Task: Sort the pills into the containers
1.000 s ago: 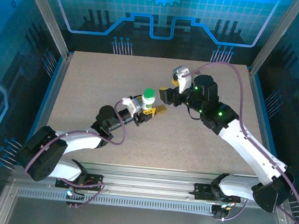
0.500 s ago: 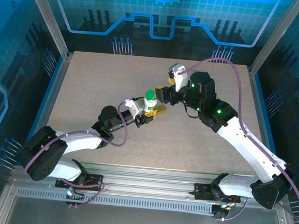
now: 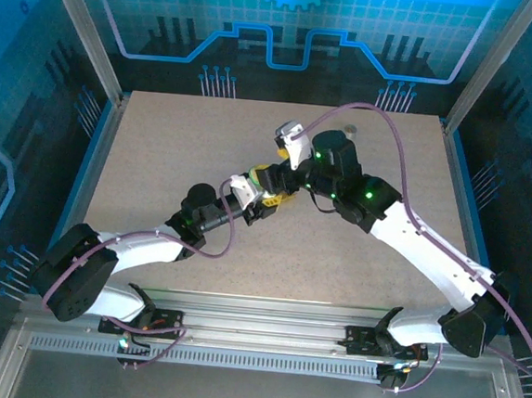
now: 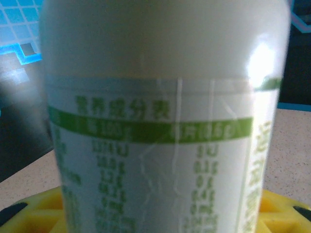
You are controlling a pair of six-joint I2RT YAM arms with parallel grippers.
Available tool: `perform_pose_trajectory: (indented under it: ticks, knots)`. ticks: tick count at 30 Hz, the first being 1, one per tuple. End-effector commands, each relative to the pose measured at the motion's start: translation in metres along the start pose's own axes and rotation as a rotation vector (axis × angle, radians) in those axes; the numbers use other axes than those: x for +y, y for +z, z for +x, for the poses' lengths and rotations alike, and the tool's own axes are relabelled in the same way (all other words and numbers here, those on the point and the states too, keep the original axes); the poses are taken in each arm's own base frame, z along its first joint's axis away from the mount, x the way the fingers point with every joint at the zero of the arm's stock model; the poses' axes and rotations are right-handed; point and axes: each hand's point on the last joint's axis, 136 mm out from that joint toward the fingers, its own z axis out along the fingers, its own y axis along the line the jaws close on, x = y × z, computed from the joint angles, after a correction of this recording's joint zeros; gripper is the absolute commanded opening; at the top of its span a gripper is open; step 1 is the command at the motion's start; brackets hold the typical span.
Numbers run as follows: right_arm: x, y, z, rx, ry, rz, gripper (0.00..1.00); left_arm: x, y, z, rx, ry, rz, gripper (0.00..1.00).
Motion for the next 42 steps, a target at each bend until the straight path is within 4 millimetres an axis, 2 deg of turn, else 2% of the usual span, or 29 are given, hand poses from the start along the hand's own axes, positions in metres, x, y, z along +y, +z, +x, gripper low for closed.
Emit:
perform_pose_trajectory:
  ticks: [1,20,26,32,36,42]
  knots:
    - [0.017,0.002,0.000,0.033,-0.070,-0.019,0.72,0.000,0.004,-0.022,-0.043,0.051,-0.007,0.00]
    - [0.022,0.019,0.024,0.211,-0.190,0.018,0.74,-0.005,0.003,-0.024,-0.050,0.078,0.001,0.00]
    - [0.025,0.013,0.006,0.145,-0.178,0.010,0.76,-0.011,-0.001,-0.022,-0.075,0.070,0.020,0.00]
    - [0.010,0.000,-0.012,0.076,-0.139,0.058,0.76,-0.012,-0.004,-0.016,-0.078,0.057,0.017,0.00]
    - [-0.003,-0.007,-0.016,0.038,-0.116,0.094,0.76,-0.011,-0.007,-0.010,-0.065,0.044,0.003,0.00]
    - [-0.014,-0.010,-0.011,0.042,-0.101,0.120,0.77,-0.013,-0.013,-0.002,-0.055,0.020,0.001,0.00]
